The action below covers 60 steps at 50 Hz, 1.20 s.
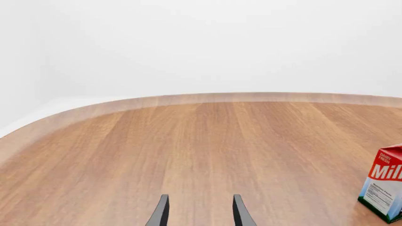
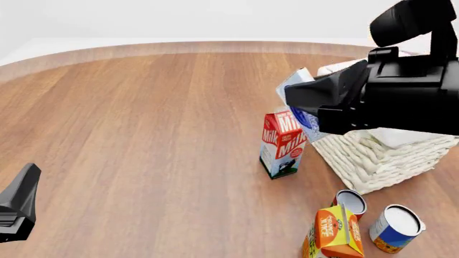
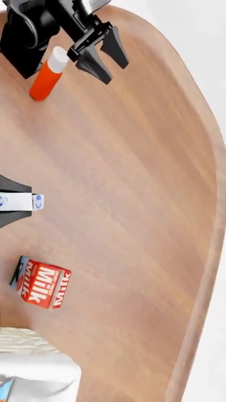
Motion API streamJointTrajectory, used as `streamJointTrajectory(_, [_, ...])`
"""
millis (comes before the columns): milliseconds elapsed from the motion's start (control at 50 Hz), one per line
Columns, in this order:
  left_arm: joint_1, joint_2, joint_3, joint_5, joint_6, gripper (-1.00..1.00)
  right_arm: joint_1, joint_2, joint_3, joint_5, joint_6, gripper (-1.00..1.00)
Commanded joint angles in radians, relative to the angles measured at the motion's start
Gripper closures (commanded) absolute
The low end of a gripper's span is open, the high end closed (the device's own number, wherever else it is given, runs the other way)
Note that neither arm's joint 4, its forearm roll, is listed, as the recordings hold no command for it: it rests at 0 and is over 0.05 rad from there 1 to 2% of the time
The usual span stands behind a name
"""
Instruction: Pick up the cream cheese box and the butter, and put them in the basket.
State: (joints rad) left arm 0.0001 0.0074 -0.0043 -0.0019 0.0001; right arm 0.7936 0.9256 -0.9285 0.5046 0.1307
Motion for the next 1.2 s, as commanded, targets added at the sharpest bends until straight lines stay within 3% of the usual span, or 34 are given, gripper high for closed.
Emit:
streamJointTrajectory(20, [0.0, 0.0, 0.0, 0.0, 0.0, -1.0, -0.103, -0.106, -0.036, 0.043, -0.013, 1.0])
streamJointTrajectory(460, [0.0, 0.0, 0.0, 0.0, 0.0, -1.0, -0.263, -0.149, -0.104, 0.066, 0.005, 1.0])
streamJointTrajectory(800, [0.0, 0.0, 0.0, 0.0, 0.0, -1.0, -0.44, -0.106, -0.126, 0.044, 0.007, 1.0])
streamJointTrajectory(1060, [0.0, 0.0, 0.0, 0.0, 0.0, -1.0, -0.597, -0.047, -0.089, -0.028, -0.008, 1.0])
streamJointTrajectory(1200, [0.0, 0.0, 0.0, 0.0, 0.0, -1.0, -0.643, -0.016, -0.075, -0.062, -0.02, 1.0])
